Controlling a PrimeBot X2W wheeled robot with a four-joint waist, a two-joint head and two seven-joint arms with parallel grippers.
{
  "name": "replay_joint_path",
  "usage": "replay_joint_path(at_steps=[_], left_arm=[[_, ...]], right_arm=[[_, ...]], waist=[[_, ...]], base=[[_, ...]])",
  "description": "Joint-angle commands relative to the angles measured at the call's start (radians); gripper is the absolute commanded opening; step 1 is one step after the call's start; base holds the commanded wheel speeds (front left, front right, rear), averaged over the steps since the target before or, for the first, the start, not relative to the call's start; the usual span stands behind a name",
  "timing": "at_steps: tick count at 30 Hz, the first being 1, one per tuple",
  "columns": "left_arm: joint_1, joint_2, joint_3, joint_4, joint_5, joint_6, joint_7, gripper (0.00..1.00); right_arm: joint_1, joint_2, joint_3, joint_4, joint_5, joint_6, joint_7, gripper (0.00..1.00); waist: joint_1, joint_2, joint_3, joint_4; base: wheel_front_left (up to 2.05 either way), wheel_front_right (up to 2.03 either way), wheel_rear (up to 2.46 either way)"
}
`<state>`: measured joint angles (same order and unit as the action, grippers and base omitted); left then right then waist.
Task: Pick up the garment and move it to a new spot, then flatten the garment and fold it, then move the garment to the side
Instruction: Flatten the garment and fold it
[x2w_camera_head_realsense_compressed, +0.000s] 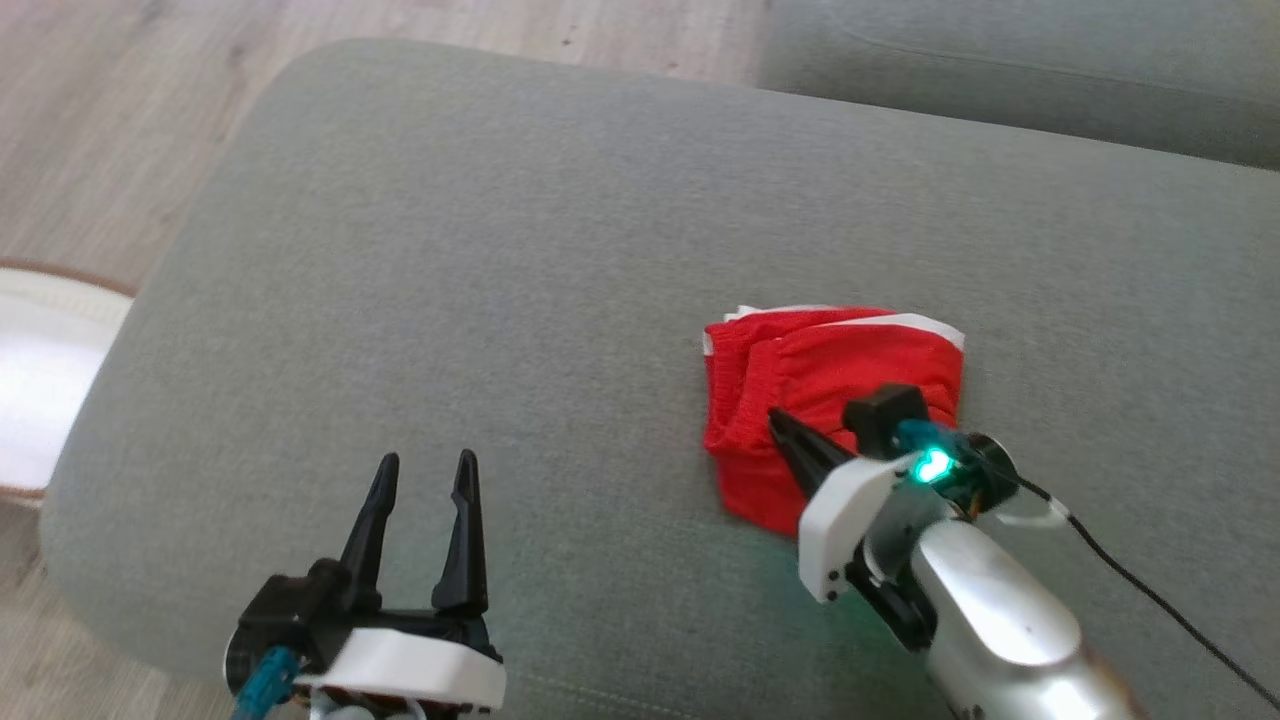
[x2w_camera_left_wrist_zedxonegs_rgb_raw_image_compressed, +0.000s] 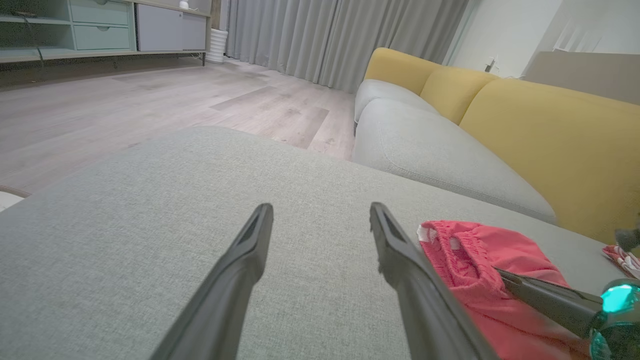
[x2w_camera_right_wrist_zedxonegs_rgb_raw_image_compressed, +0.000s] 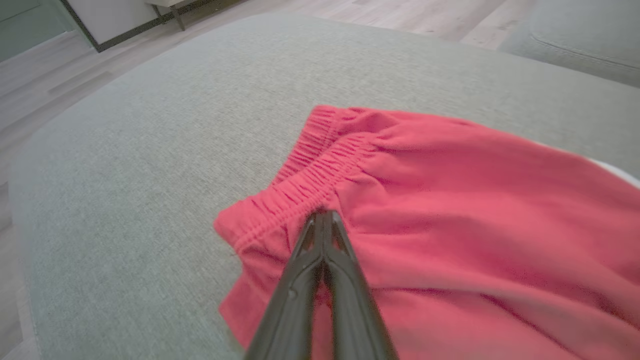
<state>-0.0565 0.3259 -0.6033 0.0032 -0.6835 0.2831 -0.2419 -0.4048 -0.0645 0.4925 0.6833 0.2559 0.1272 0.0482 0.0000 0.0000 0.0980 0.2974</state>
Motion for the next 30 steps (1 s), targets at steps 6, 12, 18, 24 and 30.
replay_joint_path(at_steps=[6, 12, 18, 24, 30], left_arm=[[-0.044, 0.005, 0.035, -0.022, 0.010, 0.000, -0.008, 1.00], [-0.042, 0.004, 0.044, -0.024, 0.011, 0.004, -0.011, 1.00], [-0.038, 0.007, 0.048, -0.025, 0.014, 0.004, -0.012, 1.00], [-0.030, 0.016, 0.053, -0.024, 0.012, 0.008, -0.009, 1.00], [-0.012, 0.020, 0.068, -0.012, -0.004, 0.015, -0.009, 1.00]], right_arm=[[-0.076, 0.014, 0.102, 0.027, 0.022, 0.003, 0.009, 0.00], [-0.098, 0.014, 0.133, 0.059, 0.030, 0.003, 0.003, 0.00], [-0.106, 0.014, 0.118, 0.022, 0.046, 0.003, -0.063, 0.60], [-0.073, 0.014, 0.068, -0.053, 0.062, 0.003, -0.124, 1.00], [0.007, 0.014, -0.063, -0.119, 0.026, 0.003, -0.188, 1.00]], waist=[[0.0000, 0.0000, 0.014, 0.036], [0.0000, 0.0000, 0.023, 0.021], [0.0000, 0.0000, 0.005, -0.030], [0.0000, 0.0000, -0.033, -0.097], [0.0000, 0.0000, -0.083, -0.162]], base=[[0.00, 0.00, 0.00], [0.00, 0.00, 0.00], [0.00, 0.00, 0.00], [0.00, 0.00, 0.00], [0.00, 0.00, 0.00]])
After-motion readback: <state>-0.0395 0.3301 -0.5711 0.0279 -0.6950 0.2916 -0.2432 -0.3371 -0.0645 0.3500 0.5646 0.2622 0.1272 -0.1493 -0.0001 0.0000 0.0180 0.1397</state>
